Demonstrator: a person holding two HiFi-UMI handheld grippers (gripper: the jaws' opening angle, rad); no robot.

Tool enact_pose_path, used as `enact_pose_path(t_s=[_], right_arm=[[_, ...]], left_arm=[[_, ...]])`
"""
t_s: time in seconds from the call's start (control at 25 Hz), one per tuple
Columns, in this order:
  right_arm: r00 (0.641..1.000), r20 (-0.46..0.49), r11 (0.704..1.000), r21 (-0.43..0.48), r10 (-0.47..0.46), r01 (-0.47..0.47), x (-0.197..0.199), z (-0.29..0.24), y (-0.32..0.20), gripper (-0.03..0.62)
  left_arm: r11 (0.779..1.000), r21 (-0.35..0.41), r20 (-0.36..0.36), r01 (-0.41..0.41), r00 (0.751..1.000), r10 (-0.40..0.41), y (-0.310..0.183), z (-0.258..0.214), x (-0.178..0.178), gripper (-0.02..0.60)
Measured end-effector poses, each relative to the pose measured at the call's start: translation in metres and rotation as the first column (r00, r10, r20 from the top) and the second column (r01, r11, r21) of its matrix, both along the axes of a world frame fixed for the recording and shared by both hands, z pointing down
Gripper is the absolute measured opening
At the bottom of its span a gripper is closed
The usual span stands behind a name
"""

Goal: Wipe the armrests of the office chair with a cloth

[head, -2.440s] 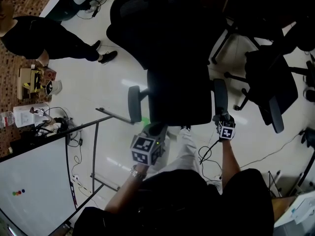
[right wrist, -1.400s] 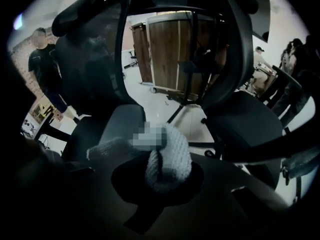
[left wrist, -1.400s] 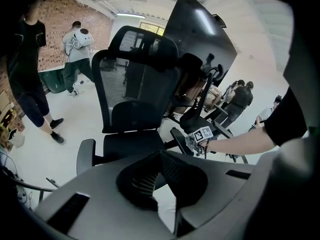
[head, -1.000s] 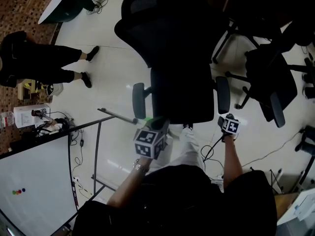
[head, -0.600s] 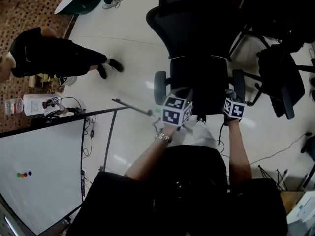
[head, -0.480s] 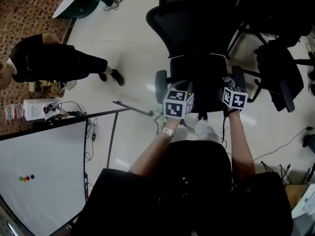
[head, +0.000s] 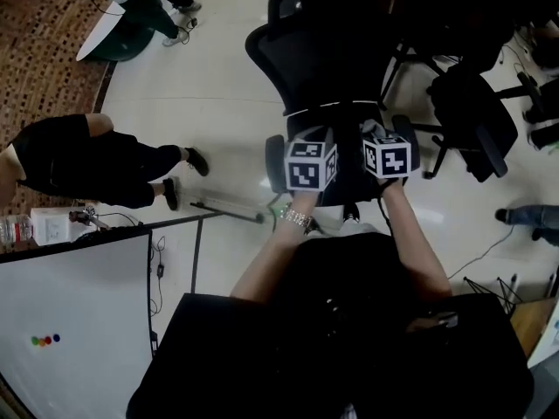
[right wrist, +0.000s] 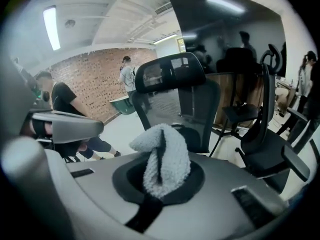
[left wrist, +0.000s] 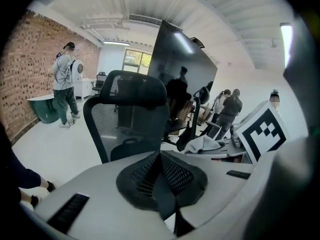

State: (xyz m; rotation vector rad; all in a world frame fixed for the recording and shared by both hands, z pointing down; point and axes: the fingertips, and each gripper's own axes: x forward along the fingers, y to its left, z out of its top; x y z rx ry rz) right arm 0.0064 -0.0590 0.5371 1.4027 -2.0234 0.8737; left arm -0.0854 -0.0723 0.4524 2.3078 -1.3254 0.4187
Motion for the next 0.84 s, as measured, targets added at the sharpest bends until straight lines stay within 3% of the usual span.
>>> enact_pose_path(t_s=[0.84], right_arm=[[0.998, -0.005, 0.995, 0.073, -0.067, 0.067, -0.036, -0.032, -0.015, 0.017]], left_arm=[[0.998, 0.052, -0.012, -0.042, 0.999, 0.042, -0.013, -0.022, -0.005, 0.002]])
